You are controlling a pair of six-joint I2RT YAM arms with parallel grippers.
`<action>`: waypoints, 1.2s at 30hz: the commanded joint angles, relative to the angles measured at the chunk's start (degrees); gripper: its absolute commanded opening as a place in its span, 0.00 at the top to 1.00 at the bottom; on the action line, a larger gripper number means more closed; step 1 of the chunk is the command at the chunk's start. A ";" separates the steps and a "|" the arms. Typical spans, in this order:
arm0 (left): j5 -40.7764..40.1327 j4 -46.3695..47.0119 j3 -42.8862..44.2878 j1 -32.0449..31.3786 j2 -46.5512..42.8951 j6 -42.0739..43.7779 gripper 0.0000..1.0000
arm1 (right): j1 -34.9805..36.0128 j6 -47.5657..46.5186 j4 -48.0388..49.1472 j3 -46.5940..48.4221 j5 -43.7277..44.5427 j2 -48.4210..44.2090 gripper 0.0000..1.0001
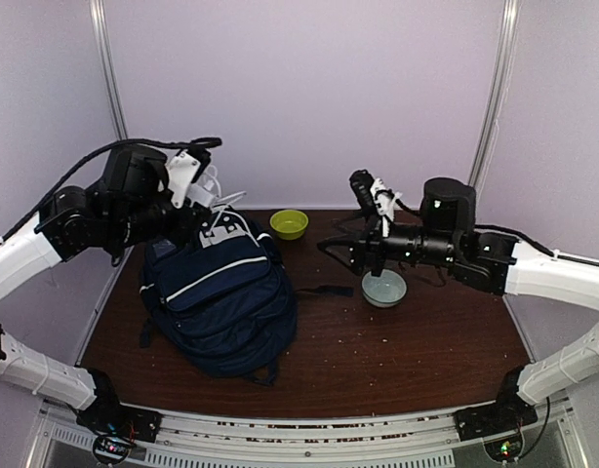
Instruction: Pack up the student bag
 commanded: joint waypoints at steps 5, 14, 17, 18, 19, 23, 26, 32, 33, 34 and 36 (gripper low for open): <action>7.37 19.28 0.73 -9.23 6.95 9.74 1.00 | -9.15 38.04 10.32 4.24 -16.43 -1.41 0.30; 6.98 24.90 1.44 -11.38 13.39 11.17 1.00 | -5.82 45.75 13.24 6.58 -14.56 6.25 0.07; 7.81 27.04 1.05 -11.44 13.72 10.54 1.00 | -4.07 43.79 11.48 6.90 -12.07 7.92 0.12; 8.11 27.83 0.81 -11.44 13.68 10.11 1.00 | -4.10 43.93 11.65 6.89 -12.09 8.62 0.15; 8.68 28.42 0.55 -11.44 13.70 9.78 1.00 | -4.14 43.98 11.77 7.08 -12.04 9.38 0.19; 9.51 29.05 -0.18 -11.53 13.83 8.79 1.00 | -3.98 45.69 14.80 8.17 -14.92 12.15 0.31; 9.31 29.00 -0.48 -11.53 13.83 8.76 1.00 | -3.82 46.21 15.81 9.14 -15.71 13.73 0.38; 9.90 29.28 -0.94 -11.62 14.32 8.78 1.00 | -3.47 47.00 17.12 10.09 -16.40 15.92 0.54; 9.91 29.08 -0.95 -11.62 14.42 8.91 1.00 | -3.36 47.08 17.43 10.16 -16.52 16.13 0.56; 9.79 28.95 -0.95 -11.62 14.45 9.00 1.00 | -3.23 47.04 17.49 10.28 -16.69 16.33 0.58; 9.32 28.91 -1.10 -11.62 14.69 8.94 1.00 | -3.19 47.01 17.48 10.47 -17.01 16.69 0.62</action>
